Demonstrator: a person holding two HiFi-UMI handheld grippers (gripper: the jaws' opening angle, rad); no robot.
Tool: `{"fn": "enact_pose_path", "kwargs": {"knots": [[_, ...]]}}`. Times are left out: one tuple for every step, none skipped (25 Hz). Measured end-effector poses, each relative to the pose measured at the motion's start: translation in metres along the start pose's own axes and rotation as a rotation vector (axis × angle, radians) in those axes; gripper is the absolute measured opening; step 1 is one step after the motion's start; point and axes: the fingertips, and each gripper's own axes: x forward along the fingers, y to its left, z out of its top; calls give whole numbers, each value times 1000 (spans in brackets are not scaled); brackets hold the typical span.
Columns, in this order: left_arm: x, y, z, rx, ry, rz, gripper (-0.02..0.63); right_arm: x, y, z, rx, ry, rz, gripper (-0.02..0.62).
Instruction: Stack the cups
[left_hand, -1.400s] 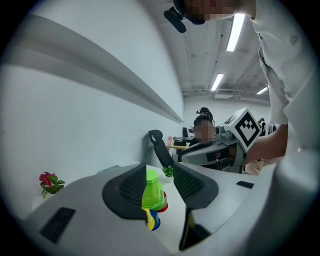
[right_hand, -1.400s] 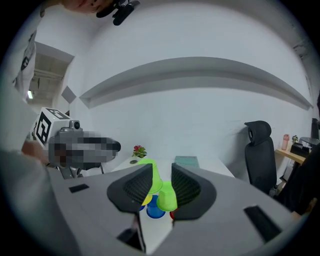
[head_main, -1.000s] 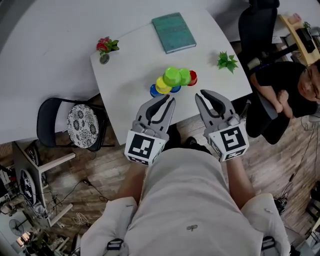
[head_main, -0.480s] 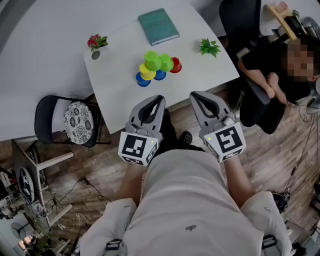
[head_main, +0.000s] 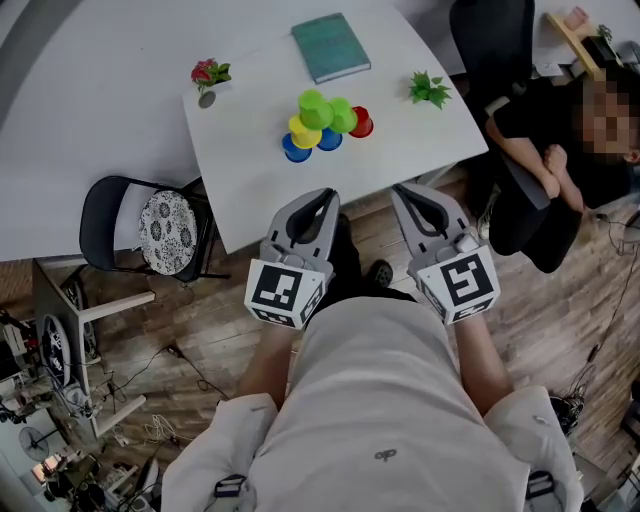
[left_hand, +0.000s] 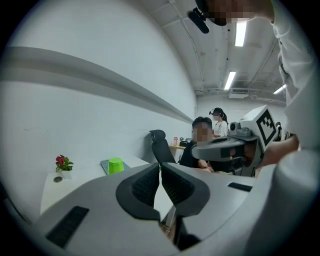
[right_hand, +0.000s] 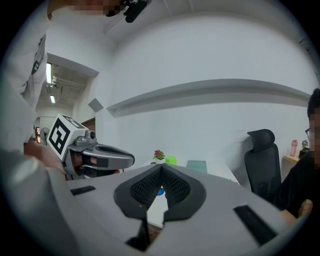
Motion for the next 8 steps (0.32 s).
{"fn": "enact_pose_path", "kwargs": {"knots": [[1,0,0,0,1,2,31,0,-1,1,-3,1,2,6],[1,0,0,2,2,4,31,0,-1,1,-7,3,5,6],[1,-1,0,3,4,5,31,0,-1,1,-11,6,7,5],[2,-2,-1,4,6,6,31,0,-1,0,-14,8,9,6],[2,-2,-2,5,8,7,31,-1,-1,-1,-16,9,10,5],[2,-4,-3,3,10,7,31,-2,-2,-1,-17,10,11,5],[2,-5,-4,1,12,8,31,-3,-2,-2,-19,11,12,5],[3,-6,-5,-1,13,8,31,-4,-3,-3,-20,13,13,5]]}}
